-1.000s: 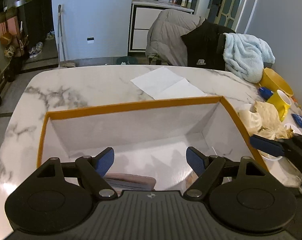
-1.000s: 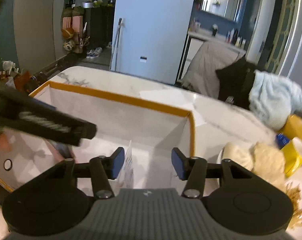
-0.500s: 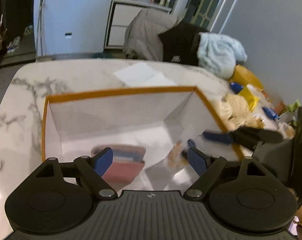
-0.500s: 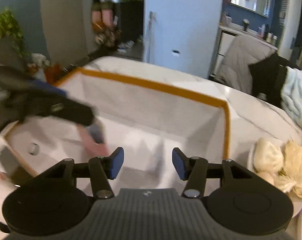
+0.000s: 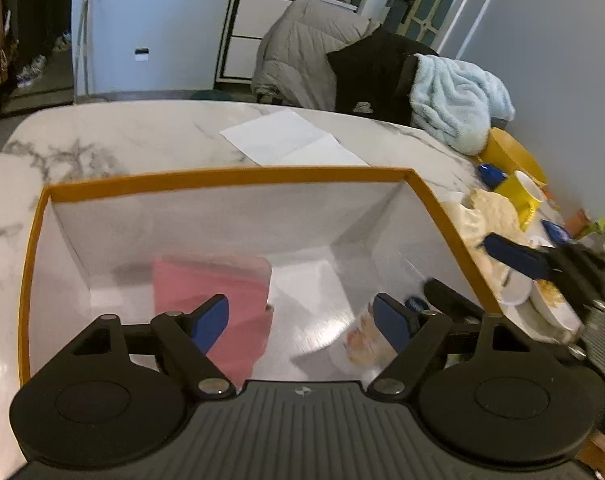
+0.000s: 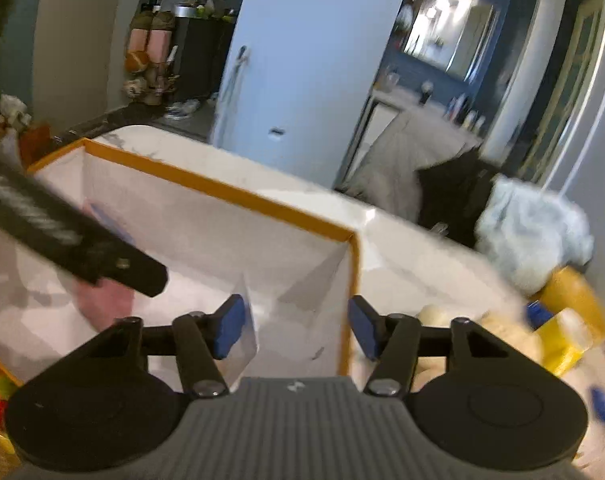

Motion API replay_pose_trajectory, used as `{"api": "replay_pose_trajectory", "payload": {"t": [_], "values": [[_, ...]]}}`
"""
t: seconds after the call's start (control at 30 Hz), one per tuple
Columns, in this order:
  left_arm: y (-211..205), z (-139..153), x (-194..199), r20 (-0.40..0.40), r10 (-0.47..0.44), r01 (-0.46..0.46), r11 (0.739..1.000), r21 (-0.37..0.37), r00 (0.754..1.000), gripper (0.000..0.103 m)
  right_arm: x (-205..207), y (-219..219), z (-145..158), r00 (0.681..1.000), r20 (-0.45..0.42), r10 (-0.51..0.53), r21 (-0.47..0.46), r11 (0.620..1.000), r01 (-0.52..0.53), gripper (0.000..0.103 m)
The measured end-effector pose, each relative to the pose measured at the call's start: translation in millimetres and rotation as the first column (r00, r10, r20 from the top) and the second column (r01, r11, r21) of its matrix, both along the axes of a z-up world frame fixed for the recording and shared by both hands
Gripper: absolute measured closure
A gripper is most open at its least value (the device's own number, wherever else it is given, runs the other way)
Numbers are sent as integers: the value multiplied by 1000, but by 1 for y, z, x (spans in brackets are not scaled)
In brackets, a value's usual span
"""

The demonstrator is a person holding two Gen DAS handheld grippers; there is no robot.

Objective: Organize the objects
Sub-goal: 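Withdraw both tools from the orange box, then lower the left tool onto the striped bunny while the right tool reaches the duck plush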

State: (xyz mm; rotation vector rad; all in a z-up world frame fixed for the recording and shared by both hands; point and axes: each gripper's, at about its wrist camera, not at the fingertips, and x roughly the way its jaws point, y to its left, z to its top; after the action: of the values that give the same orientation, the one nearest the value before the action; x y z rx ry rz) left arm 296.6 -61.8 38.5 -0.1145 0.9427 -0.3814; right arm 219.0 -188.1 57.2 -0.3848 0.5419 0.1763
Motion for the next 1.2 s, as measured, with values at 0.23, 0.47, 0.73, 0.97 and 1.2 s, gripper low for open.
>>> {"api": "replay_pose_trajectory", "payload": {"t": [0.23, 0.47, 0.73, 0.97, 1.2], "values": [[18, 21, -19, 75, 4, -2, 1000, -28, 997, 10, -8, -7, 7, 999, 43, -20, -46, 999, 22, 37], [54, 40, -62, 129, 29, -22, 998, -56, 991, 9, -13, -1, 7, 991, -72, 112, 62, 992, -108, 36], [86, 43, -110, 167, 42, -42, 999, -2, 985, 9, 12, 11, -9, 998, 16, -68, -180, 981, 69, 35], [96, 27, -149, 173, 14, -28, 996, 81, 985, 8, -30, -18, 1, 996, -10, -90, 22, 996, 91, 28], [98, 0, -192, 139, 40, -56, 993, 107, 990, 7, -111, -27, -2, 999, -4, -44, 118, 992, 45, 17]]}}
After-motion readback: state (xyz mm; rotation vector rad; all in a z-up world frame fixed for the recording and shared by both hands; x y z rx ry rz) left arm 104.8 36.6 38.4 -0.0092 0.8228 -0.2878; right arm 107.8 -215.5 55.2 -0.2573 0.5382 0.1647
